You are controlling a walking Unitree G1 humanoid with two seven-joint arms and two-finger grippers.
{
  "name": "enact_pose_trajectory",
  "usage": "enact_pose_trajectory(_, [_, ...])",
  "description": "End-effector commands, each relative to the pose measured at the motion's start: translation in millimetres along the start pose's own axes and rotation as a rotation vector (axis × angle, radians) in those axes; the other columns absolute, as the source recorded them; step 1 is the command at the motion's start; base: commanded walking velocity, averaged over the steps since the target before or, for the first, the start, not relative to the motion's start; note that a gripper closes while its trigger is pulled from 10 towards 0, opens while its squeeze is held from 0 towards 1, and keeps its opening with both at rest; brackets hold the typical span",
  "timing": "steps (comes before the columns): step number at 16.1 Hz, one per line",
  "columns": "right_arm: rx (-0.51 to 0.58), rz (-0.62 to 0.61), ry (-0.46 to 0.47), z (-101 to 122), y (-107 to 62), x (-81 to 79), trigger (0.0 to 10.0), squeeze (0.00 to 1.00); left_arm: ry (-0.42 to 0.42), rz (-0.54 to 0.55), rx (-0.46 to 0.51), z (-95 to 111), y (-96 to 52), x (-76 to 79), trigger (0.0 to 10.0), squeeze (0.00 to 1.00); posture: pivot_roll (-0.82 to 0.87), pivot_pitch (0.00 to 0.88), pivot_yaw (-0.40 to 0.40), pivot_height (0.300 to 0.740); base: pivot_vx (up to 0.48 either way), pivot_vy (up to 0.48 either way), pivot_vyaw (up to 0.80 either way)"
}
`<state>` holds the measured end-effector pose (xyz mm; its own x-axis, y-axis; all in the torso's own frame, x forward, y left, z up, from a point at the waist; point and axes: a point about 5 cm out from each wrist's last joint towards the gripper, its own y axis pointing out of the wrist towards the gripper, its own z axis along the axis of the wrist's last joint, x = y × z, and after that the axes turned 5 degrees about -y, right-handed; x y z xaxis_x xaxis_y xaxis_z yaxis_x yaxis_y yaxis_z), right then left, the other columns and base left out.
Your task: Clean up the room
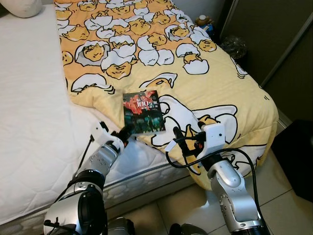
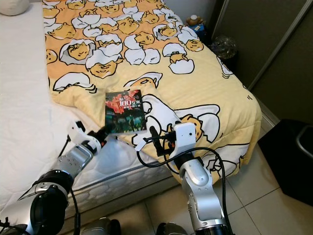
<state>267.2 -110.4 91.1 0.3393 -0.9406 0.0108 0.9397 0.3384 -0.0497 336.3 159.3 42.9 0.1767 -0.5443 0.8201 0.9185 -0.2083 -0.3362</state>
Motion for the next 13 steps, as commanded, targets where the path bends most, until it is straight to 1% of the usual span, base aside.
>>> enact_pose_trajectory(1, [0.004, -0.007, 0.008, 1.5, -1.5, 1.5, 10.0, 0.00, 0.011, -0.019, 0.011, 4.0, -1.5, 0.2, 0.0, 0.00, -0.08, 0.104, 0.002, 0.740, 0.000, 0.000, 0.00])
enact_pose_trajectory(3, [0.003, -0.010, 0.010, 0.8, -1.4, 1.3, 10.0, 0.00, 0.039, -0.026, 0.010, 11.0, -5.6, -4.6, 0.0, 0.00, -0.08, 0.096, 0.001, 0.740, 0.000, 0.000, 0.00])
enact_pose_trajectory(4, [0.005, -0.012, 0.011, 1.1, -1.1, 2.4, 10.0, 0.00, 0.105, -0.044, 0.023, 22.4, -9.1, -3.2, 0.0, 0.00, -0.08, 0.090, 0.002, 0.740, 0.000, 0.000, 0.00])
enact_pose_trajectory(5, [0.006, -0.013, 0.011, 0.9, -0.5, 3.5, 10.0, 0.00, 0.136, -0.065, 0.032, 27.3, -10.4, 1.6, 0.0, 0.00, -0.07, 0.084, 0.001, 0.740, 0.000, 0.000, 0.00])
enact_pose_trajectory(7, [0.006, -0.015, 0.011, 0.8, 0.4, 4.9, 10.0, 0.00, 0.158, -0.101, 0.046, 31.9, -12.3, 10.3, 0.0, 0.00, -0.06, 0.074, 0.001, 0.740, 0.000, 0.000, 0.00])
enact_pose_trajectory(9, [0.010, -0.019, 0.013, 0.9, 4.0, 7.5, 10.0, 0.00, 0.281, -0.223, 0.108, 45.6, -25.6, 41.9, 0.0, 0.00, -0.03, 0.052, -0.003, 0.740, 0.000, 0.000, 0.00])
enact_pose_trajectory(10, [0.013, -0.017, 0.017, 1.0, 6.7, 7.3, 10.0, 0.00, 0.355, -0.237, 0.166, 55.8, -34.2, 55.6, 0.0, 0.00, -0.02, 0.039, -0.005, 0.740, 0.000, 0.000, 0.00])
enact_pose_trajectory(11, [0.016, -0.018, 0.023, 1.2, 8.3, 7.3, 10.0, 0.00, 0.370, -0.230, 0.199, 61.5, -37.6, 60.6, 0.0, 0.00, -0.01, 0.028, -0.006, 0.740, 0.000, 0.000, 0.00])
enact_pose_trajectory(12, [0.024, -0.039, 0.049, 3.0, 12.4, 10.6, 10.0, 0.00, 0.451, -0.201, 0.261, 71.8, -43.8, 65.1, 0.0, 0.00, 0.02, 0.003, -0.013, 0.740, 0.000, 0.000, 0.00])
enact_pose_trajectory(13, [0.033, -0.074, 0.080, 6.0, 15.9, 16.3, 10.0, 0.00, 0.554, -0.170, 0.313, 79.6, -48.5, 66.4, 0.0, 0.00, 0.02, 0.000, -0.016, 0.740, 0.000, 0.000, 0.00])
